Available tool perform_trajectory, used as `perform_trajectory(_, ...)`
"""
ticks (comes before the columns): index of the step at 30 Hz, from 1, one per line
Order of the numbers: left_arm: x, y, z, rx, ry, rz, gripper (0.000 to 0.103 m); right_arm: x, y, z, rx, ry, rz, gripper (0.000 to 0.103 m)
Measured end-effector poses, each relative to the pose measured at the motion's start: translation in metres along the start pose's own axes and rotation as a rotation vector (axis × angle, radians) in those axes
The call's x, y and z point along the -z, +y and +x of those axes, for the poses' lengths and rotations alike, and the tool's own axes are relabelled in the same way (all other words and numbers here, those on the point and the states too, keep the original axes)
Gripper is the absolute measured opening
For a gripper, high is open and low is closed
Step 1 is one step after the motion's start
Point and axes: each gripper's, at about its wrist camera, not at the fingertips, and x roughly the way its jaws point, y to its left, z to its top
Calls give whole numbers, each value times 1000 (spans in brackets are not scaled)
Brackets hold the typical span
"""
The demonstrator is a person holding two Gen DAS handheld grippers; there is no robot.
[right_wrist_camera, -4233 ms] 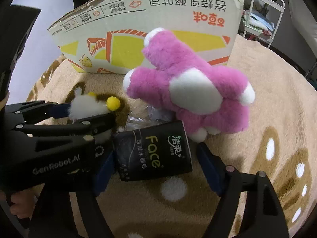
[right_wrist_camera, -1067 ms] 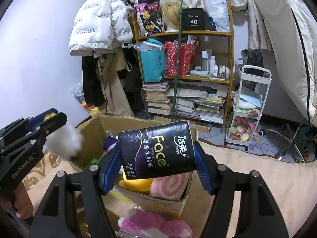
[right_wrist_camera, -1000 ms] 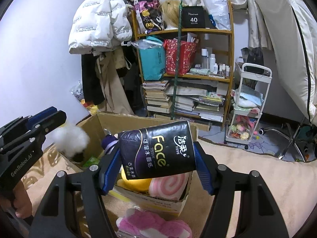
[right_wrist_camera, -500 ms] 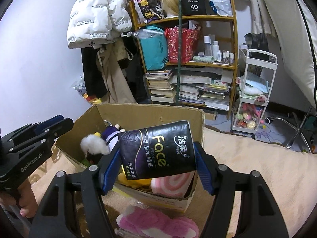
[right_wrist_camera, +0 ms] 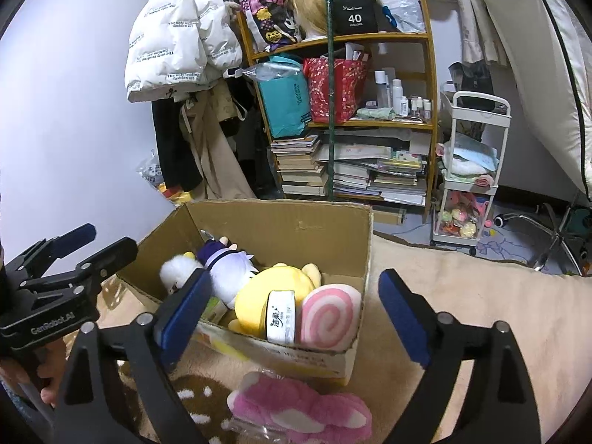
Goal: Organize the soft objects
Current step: 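Open both tools to drop the white plush and Face pack into the box, then move both tools toward the pink plush and clear plastic bag beside the box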
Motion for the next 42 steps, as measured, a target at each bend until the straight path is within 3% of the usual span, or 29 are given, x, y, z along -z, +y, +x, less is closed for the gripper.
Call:
perform_trajectory(18, 19, -7, -45, -14, 12, 22, 97, 16, -1, -58, 33, -9, 14, 103)
perform_trajectory(42, 51, -21, -66, -16, 100, 60, 97, 45, 7, -88, 32, 19, 41, 103)
